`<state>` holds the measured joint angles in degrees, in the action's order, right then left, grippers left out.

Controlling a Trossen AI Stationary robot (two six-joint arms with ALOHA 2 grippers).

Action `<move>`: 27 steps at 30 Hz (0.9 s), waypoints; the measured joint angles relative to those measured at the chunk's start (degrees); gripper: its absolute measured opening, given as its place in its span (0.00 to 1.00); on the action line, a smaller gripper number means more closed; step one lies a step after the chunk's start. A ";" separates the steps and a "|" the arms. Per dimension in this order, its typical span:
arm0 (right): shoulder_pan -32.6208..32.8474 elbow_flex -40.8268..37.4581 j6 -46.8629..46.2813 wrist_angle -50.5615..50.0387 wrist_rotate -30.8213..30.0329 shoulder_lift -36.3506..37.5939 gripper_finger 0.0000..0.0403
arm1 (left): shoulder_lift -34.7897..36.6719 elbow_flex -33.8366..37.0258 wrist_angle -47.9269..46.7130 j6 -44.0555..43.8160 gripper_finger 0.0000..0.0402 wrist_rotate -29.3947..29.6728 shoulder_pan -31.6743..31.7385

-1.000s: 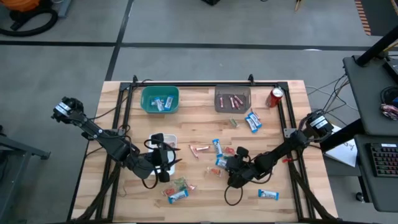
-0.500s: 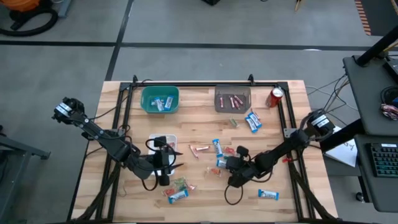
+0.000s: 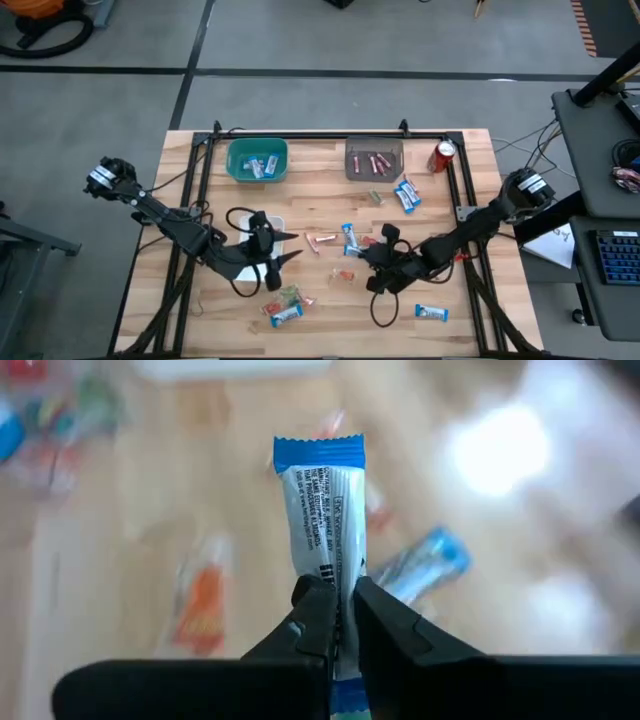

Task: Sort candy
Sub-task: Put the white chocolate bar into the green bin

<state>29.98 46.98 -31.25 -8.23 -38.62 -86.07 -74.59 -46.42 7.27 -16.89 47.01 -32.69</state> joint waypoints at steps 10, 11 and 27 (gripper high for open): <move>-0.44 0.44 24.67 21.64 -8.59 0.78 0.06 | -8.97 7.09 28.14 6.69 0.42 -4.61 3.30; -0.66 0.44 26.82 23.35 -8.74 0.78 0.06 | -10.55 7.09 30.86 8.72 0.42 -4.97 3.40; -1.31 0.46 38.62 31.25 -9.49 0.78 0.02 | -20.84 1.15 36.86 11.34 0.42 -4.01 7.79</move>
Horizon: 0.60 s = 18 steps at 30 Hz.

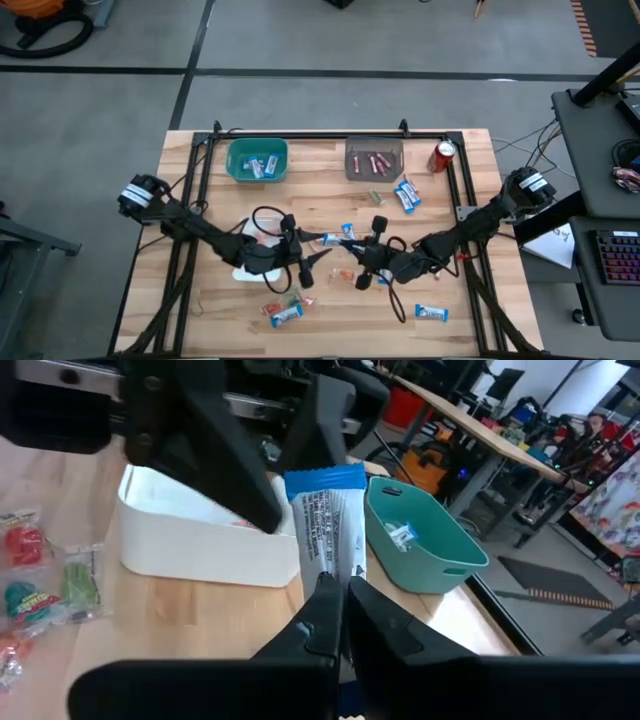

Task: Sort candy
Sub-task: Put the white chocolate bar into the green bin

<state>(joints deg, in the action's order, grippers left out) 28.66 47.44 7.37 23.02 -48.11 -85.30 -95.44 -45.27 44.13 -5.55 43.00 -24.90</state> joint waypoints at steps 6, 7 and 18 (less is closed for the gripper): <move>-0.19 0.00 0.75 0.00 0.12 0.00 0.02 | 0.07 -0.01 0.99 0.42 0.40 -0.04 0.59; -0.19 0.00 0.75 0.00 0.12 0.00 0.02 | 0.07 -0.01 0.89 0.40 0.38 -0.04 0.60; -0.22 0.02 0.68 0.00 0.14 0.00 0.02 | 0.07 -0.01 0.88 0.21 0.04 -0.07 0.80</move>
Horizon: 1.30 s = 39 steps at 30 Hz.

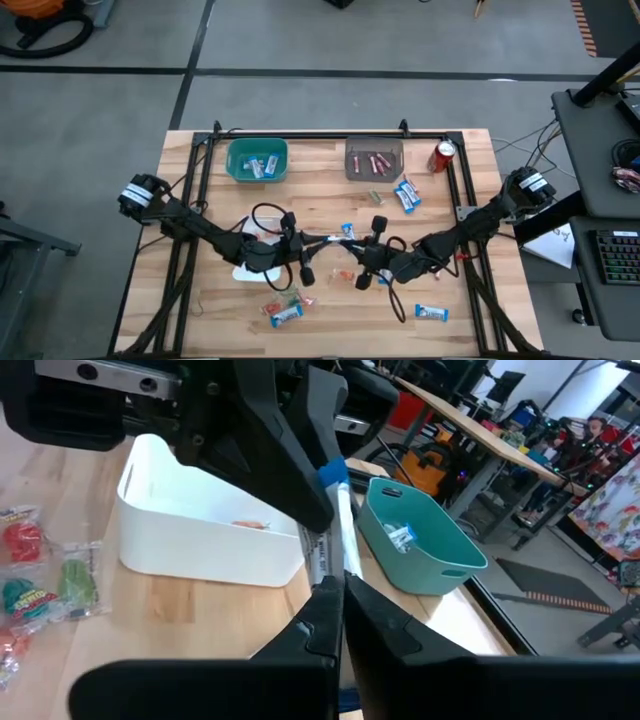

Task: Sort candy
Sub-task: Put the white chocolate bar into the green bin

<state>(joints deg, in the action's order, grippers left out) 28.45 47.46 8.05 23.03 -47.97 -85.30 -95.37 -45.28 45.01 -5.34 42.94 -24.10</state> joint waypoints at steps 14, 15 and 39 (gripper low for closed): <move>-0.23 0.04 -6.86 -0.21 -0.04 0.83 0.16 | 0.85 0.00 -0.04 1.96 0.01 0.01 0.00; -0.29 0.04 -7.28 -0.20 -0.06 0.95 0.18 | 0.91 0.00 -0.07 2.26 0.01 0.02 0.00; -0.50 0.04 -21.75 -16.70 -0.10 8.38 0.38 | 30.50 0.02 -67.97 -12.23 0.01 3.10 16.95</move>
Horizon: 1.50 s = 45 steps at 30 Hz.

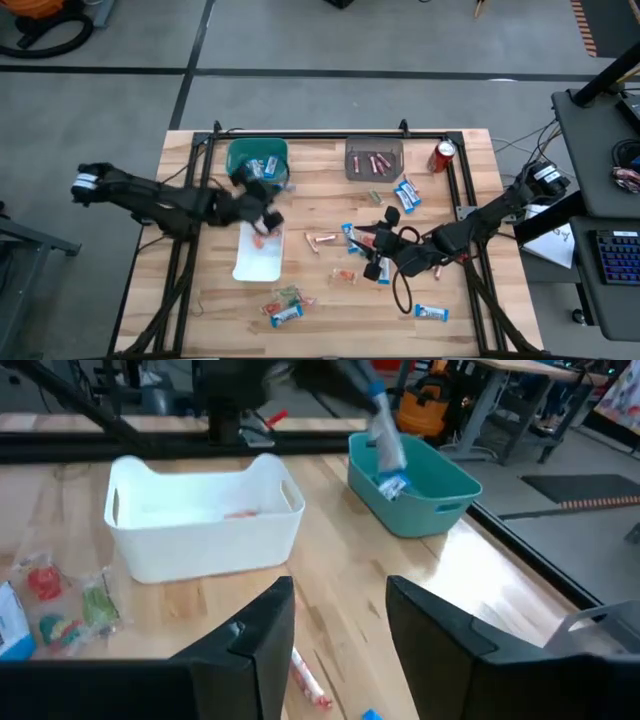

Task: Sort candy
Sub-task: Put the white chocolate bar into the green bin

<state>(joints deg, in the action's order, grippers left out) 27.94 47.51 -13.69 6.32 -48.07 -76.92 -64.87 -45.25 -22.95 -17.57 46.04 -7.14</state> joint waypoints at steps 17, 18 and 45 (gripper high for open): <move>-0.99 0.00 -3.06 -1.70 -0.03 -0.12 0.38 | -5.63 0.00 -13.12 -4.16 0.01 -11.04 35.91; -0.98 0.00 -3.33 -2.01 -0.04 -0.12 0.38 | -6.63 0.00 -12.63 -3.97 0.02 -11.02 36.35; -1.67 -0.04 -18.92 -11.76 6.67 1.98 0.43 | -9.63 -3.15 -8.82 -1.00 0.37 -15.13 28.91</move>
<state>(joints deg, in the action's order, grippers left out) 26.27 47.46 -32.62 -5.44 -41.39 -74.94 -74.51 -48.41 -31.77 -18.57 30.92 21.77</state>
